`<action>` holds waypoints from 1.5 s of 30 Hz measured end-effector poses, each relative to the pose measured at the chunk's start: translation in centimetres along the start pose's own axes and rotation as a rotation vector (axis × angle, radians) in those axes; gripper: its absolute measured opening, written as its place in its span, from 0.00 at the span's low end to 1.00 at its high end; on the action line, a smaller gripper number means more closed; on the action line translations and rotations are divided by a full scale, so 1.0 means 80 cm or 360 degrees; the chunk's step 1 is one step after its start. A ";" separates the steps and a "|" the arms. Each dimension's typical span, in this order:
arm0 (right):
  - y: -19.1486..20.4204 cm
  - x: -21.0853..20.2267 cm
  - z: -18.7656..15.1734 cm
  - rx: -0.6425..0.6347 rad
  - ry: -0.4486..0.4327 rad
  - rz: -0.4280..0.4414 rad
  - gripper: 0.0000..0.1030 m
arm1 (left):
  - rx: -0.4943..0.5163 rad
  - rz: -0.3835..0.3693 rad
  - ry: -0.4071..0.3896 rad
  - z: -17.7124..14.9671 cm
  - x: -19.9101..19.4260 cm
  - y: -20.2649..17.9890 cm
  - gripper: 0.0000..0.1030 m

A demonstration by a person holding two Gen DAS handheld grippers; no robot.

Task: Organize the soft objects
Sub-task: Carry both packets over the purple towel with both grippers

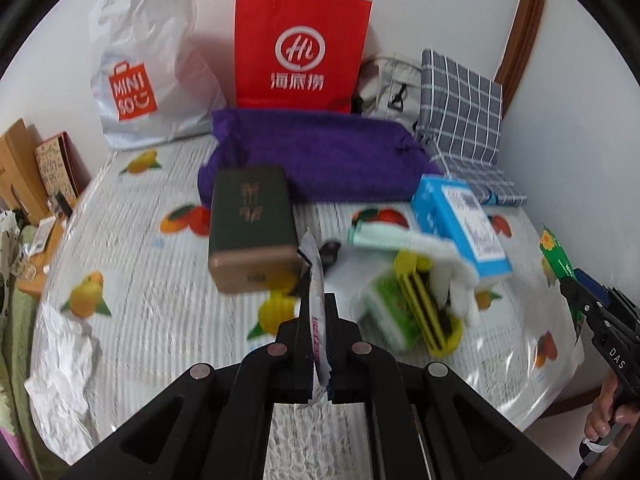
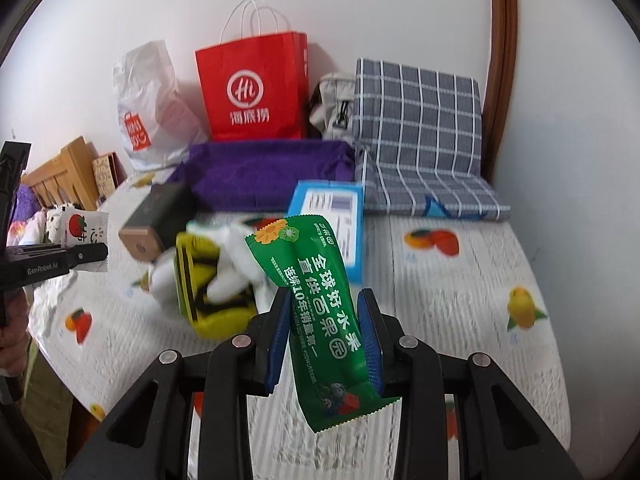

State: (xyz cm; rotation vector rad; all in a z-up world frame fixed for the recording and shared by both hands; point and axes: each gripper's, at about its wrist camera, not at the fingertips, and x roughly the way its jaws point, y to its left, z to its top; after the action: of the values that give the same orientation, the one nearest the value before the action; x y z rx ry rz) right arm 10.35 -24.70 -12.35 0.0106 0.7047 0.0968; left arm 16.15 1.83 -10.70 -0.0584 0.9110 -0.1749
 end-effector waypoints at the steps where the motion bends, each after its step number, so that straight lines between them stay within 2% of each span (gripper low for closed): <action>1: 0.000 0.001 0.008 0.0006 -0.0003 0.0005 0.33 | 0.0002 0.0003 -0.0009 0.006 -0.001 0.000 0.04; 13: 0.008 0.033 0.085 0.0028 -0.0027 0.0051 0.33 | 0.0027 0.0040 -0.0063 0.079 0.013 0.001 0.04; 26: 0.032 0.103 0.150 -0.0015 -0.0024 0.0101 0.33 | 0.0031 0.0076 -0.0116 0.148 0.043 0.010 0.04; 36: 0.031 0.164 0.193 0.0027 0.0016 0.0184 0.33 | -0.0005 0.0116 -0.0065 0.188 0.088 0.030 0.04; 45: 0.025 0.210 0.232 -0.0008 0.0007 0.0157 0.33 | -0.0057 0.0129 0.0040 0.213 0.139 0.048 0.04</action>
State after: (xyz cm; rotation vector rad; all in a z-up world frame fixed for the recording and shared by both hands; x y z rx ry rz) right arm 34.93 -20.74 -8.98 0.0405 0.7084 0.1929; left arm 36.75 3.29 -9.45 -0.0524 0.9401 -0.0843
